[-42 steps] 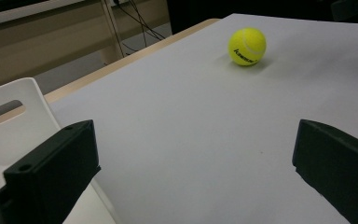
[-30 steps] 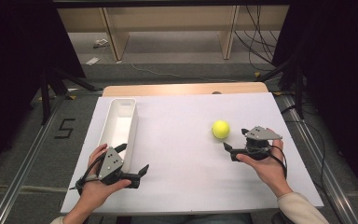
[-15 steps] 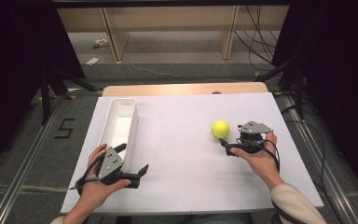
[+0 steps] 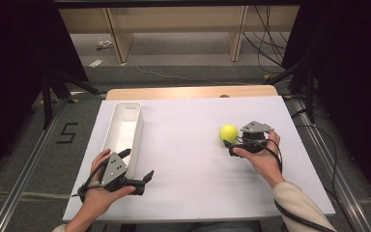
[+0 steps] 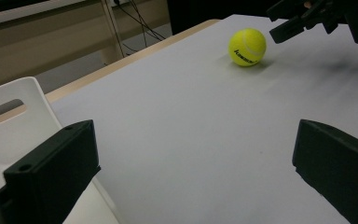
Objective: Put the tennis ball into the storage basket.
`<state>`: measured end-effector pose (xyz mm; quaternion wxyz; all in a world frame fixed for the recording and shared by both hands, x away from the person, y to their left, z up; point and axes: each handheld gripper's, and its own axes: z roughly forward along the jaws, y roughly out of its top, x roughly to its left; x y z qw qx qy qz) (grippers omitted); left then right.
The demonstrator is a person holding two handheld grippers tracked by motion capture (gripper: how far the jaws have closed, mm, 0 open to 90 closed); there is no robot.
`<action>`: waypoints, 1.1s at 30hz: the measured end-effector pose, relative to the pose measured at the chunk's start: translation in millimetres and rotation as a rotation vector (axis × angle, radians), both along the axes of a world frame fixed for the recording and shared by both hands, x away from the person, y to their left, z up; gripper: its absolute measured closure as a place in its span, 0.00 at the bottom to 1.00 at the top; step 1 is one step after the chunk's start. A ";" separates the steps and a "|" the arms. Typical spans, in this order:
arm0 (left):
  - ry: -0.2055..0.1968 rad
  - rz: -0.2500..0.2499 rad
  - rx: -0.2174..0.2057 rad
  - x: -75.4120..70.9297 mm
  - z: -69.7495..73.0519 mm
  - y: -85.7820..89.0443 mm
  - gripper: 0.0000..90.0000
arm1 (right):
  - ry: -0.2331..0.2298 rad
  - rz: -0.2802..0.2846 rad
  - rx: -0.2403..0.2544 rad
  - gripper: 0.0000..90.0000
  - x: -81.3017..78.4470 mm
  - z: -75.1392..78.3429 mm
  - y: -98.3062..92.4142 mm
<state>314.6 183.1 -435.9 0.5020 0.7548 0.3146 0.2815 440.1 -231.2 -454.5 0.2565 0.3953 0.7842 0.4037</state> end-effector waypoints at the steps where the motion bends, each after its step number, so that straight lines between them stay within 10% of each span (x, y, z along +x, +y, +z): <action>1: 0.000 0.000 0.000 -0.1 0.0 0.1 0.00 | 0.007 -0.001 0.000 0.11 1.4 -0.5 0.8; 33: -0.001 0.006 -0.008 -0.9 0.2 1.9 0.00 | 0.075 -0.041 -0.054 0.11 39.1 -24.7 14.9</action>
